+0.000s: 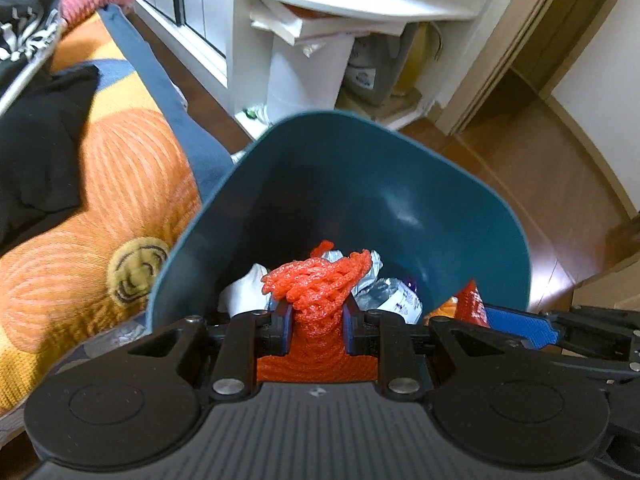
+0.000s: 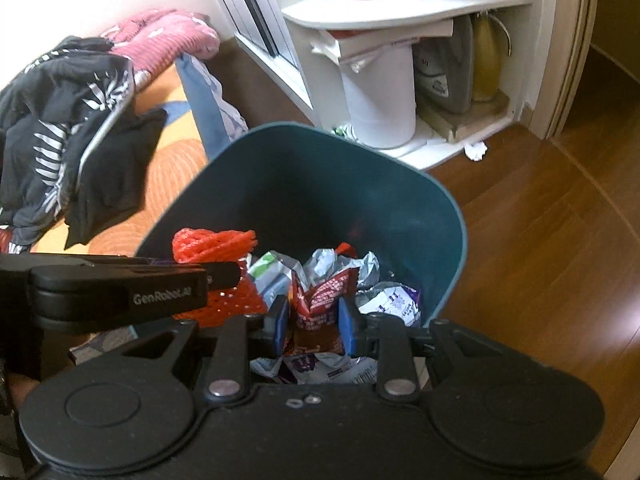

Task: Collect trash
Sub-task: 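Open both tools to drop the net and wrapper into the wastebasket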

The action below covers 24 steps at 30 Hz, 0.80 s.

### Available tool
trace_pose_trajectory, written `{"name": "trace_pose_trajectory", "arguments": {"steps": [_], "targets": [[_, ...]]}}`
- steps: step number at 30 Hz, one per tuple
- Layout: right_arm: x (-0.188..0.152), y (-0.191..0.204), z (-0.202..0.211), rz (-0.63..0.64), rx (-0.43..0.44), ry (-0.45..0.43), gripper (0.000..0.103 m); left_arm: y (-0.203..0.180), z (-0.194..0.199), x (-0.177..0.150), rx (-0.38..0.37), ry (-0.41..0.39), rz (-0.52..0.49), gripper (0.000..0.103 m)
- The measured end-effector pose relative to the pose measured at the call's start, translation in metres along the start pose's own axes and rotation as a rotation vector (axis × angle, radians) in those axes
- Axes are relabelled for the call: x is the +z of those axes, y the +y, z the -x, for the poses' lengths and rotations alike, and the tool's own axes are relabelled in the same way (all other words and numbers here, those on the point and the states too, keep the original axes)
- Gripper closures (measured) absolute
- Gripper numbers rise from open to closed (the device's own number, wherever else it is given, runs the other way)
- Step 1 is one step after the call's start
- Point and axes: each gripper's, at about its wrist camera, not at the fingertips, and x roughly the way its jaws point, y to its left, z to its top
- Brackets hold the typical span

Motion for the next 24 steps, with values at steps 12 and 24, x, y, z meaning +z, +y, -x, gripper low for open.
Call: {"name": "trace_pose_trajectory", "arguments": {"steps": [12,24], "targets": [[-0.001,-0.007,-0.024,-0.042,-0.019,0.074,0.072,-0.009,-0.036,-0.003,0.031,0.075,-0.064,0.079],[-0.005,-0.015,-0.004,-0.108,0.031,0.057,0.059,0.001,-0.013,-0.011,0.019,0.066,-0.004,0.046]]}}
